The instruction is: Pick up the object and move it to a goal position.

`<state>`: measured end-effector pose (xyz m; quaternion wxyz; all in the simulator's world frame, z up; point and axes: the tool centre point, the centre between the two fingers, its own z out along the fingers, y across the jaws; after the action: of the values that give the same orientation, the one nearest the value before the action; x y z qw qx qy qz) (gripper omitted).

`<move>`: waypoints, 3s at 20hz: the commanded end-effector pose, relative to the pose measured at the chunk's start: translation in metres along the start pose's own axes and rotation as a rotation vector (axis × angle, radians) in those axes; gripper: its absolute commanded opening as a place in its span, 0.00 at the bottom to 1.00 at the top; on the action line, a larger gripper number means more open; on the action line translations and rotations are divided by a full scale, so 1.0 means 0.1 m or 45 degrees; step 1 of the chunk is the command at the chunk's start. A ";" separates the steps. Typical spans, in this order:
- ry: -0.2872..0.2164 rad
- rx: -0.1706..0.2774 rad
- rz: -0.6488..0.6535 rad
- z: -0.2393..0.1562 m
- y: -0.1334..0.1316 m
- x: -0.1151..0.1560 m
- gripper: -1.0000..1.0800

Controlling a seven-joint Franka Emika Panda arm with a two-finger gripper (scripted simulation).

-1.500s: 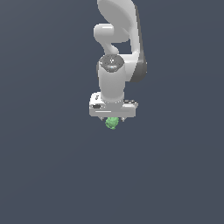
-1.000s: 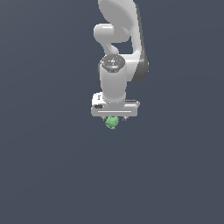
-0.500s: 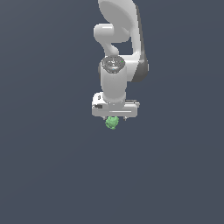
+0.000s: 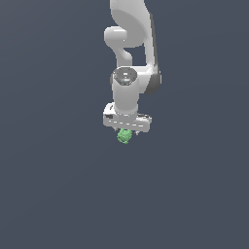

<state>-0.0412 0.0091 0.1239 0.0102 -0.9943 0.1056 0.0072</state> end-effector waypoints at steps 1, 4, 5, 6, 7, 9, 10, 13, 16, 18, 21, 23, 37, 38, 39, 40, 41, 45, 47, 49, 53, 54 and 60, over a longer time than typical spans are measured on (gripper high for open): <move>0.005 -0.006 0.071 0.09 0.04 -0.08 0.96; 0.011 -0.012 0.144 0.19 0.08 -0.16 0.96; 0.013 -0.013 0.164 0.21 0.09 -0.19 0.96; 0.015 -0.015 0.183 0.24 0.11 -0.21 0.96; 0.016 -0.016 0.200 0.26 0.12 -0.23 0.96; 0.019 -0.018 0.229 0.29 0.13 -0.27 0.96; 0.020 -0.019 0.241 0.31 0.14 -0.28 0.96; 0.023 -0.021 0.265 0.33 0.16 -0.31 0.96; 0.023 -0.022 0.273 0.34 0.16 -0.32 0.96; 0.022 -0.021 0.267 0.34 0.16 -0.32 0.96; 0.022 -0.021 0.268 0.39 0.16 -0.32 0.96; 0.022 -0.022 0.269 0.46 0.16 -0.32 0.96; 0.023 -0.022 0.273 0.84 0.17 -0.32 0.00; 0.023 -0.022 0.273 0.84 0.17 -0.32 0.00; 0.023 -0.022 0.273 0.84 0.17 -0.32 0.00; 0.023 -0.022 0.273 0.84 0.17 -0.32 0.00; 0.023 -0.022 0.273 0.84 0.17 -0.32 0.00; 0.023 -0.022 0.273 0.84 0.17 -0.32 0.00; 0.024 -0.021 0.272 0.83 0.16 -0.32 0.00; 0.024 -0.021 0.272 0.82 0.13 -0.31 0.00; 0.024 -0.021 0.272 0.74 -0.01 -0.28 0.00; 0.024 -0.021 0.272 0.71 -0.07 -0.27 0.00; 0.024 -0.022 0.273 0.47 -0.51 -0.16 0.00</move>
<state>-0.0519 0.0516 0.0710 -0.0002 -0.9774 0.2114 -0.0002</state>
